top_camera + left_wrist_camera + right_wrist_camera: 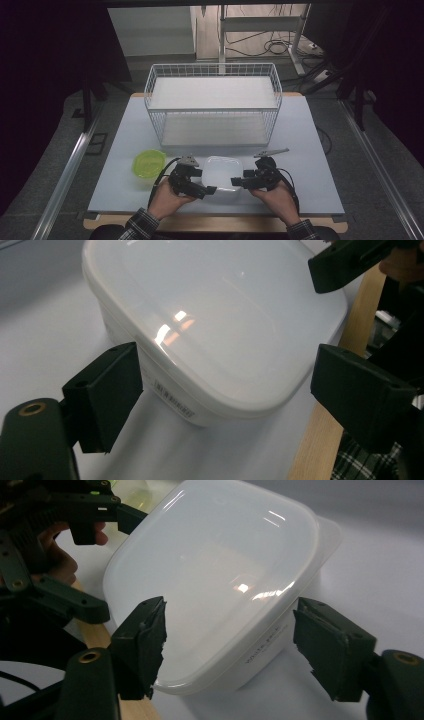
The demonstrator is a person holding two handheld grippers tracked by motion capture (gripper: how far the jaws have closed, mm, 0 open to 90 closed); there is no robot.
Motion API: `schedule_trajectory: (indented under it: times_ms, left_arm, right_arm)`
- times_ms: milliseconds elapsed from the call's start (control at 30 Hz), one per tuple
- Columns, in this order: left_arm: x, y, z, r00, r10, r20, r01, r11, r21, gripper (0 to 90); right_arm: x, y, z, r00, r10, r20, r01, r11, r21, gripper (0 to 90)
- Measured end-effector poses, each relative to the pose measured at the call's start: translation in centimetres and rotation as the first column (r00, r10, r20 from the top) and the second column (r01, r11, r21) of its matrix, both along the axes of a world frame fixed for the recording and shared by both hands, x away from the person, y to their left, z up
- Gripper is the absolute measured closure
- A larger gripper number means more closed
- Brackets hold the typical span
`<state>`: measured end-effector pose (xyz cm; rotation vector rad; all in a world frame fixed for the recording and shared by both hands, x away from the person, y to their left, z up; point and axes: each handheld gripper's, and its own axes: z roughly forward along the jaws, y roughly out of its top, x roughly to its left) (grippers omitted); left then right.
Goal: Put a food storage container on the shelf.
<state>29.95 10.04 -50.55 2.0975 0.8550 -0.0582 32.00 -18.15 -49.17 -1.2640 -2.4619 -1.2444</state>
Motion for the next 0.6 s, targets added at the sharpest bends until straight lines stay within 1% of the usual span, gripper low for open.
schedule_trajectory:
  times_ms: [33,100,133,167,200,233,267,300,333,367,400,500,533,567,600]
  left_arm:
    - [0.1,0.1,0.0,0.9999,0.005,-0.009,-0.006,0.9999,-0.014,13.2]
    - [0.6,0.6,0.1,0.999,0.024,-0.036,-0.027,0.9979,-0.059,14.7]
    - [0.8,0.8,0.1,0.998,0.038,-0.05,-0.042,0.9961,-0.077,17.4]
    - [0.9,1.0,0.1,0.9972,0.049,-0.058,-0.053,0.9953,-0.081,21.0]
    - [0.9,1.1,0.1,0.9969,0.058,-0.053,-0.062,0.9951,-0.077,25.6]
    - [0.8,1.1,0.1,0.9965,0.063,-0.056,-0.067,0.9946,-0.079,28.2]
    - [0.6,1.1,0.2,0.9948,0.075,-0.069,-0.08,0.9942,-0.072,28.9]
    - [0.4,1.1,0.3,0.9948,0.078,-0.065,-0.082,0.9947,-0.062,29.4]
    - [0.3,1.0,0.5,0.9938,0.086,-0.07,-0.09,0.9947,-0.051,30.2]
    - [0.1,1.0,0.6,0.9937,0.091,-0.066,-0.094,0.9947,-0.041,32.1]
    - [-0.1,1.0,0.7,0.9936,0.094,-0.063,-0.097,0.9948,-0.032,32.1]
    - [-0.7,1.0,0.8,0.9907,0.109,-0.082,-0.111,0.9937,-0.019,33.3]
    - [-1.0,1.0,0.8,0.9902,0.114,-0.081,-0.115,0.9932,-0.018,33.5]
    - [-1.2,0.9,0.9,0.9901,0.116,-0.078,-0.117,0.9931,-0.007,33.7]
    - [-1.4,0.9,0.9,0.991,0.115,-0.068,-0.116,0.9933,0.003,34.2]
  right_arm:
    - [-0.1,0.0,0.1,0.9999,0.001,0.01,-0.001,1.0,-0.007,31.9]
    - [-0.2,0.1,0.2,0.9995,0.005,0.03,-0.005,1.0,-0.015,33.6]
    - [-0.3,0.1,0.3,0.999,0.008,0.044,-0.007,1.0,-0.019,34.2]
    - [-0.3,0.2,0.4,0.9983,0.012,0.056,-0.011,1.0,-0.027,34.7]
    - [-0.4,0.3,0.5,0.9983,0.009,0.058,-0.007,0.999,-0.033,35.2]
    - [-0.5,0.3,0.5,0.9979,0.009,0.064,-0.006,0.999,-0.039,35.6]
    - [-0.6,0.4,0.6,0.9976,0.009,0.068,-0.006,0.999,-0.042,36.3]
    - [-0.8,0.5,0.7,0.9977,0.001,0.068,0.002,0.999,-0.05,37.9]
    - [-1.0,0.5,0.8,0.9974,-0.001,0.072,0.005,0.998,-0.055,39.6]
    - [-1.3,0.6,1.0,0.9972,-0.009,0.074,0.013,0.998,-0.062,43.2]
    - [-1.3,0.6,1.0,0.9972,-0.009,0.074,0.013,0.998,-0.062,43.2]
    - [-1.9,0.6,1.3,0.9958,-0.014,0.09,0.021,0.997,-0.072,49.2]
    - [-2.1,0.6,1.4,0.9957,-0.018,0.091,0.025,0.997,-0.078,51.3]
    - [-2.4,0.7,1.5,0.9953,-0.023,0.094,0.03,0.996,-0.079,53.0]
    - [-2.6,0.7,1.6,0.9945,-0.024,0.102,0.033,0.996,-0.083,54.2]
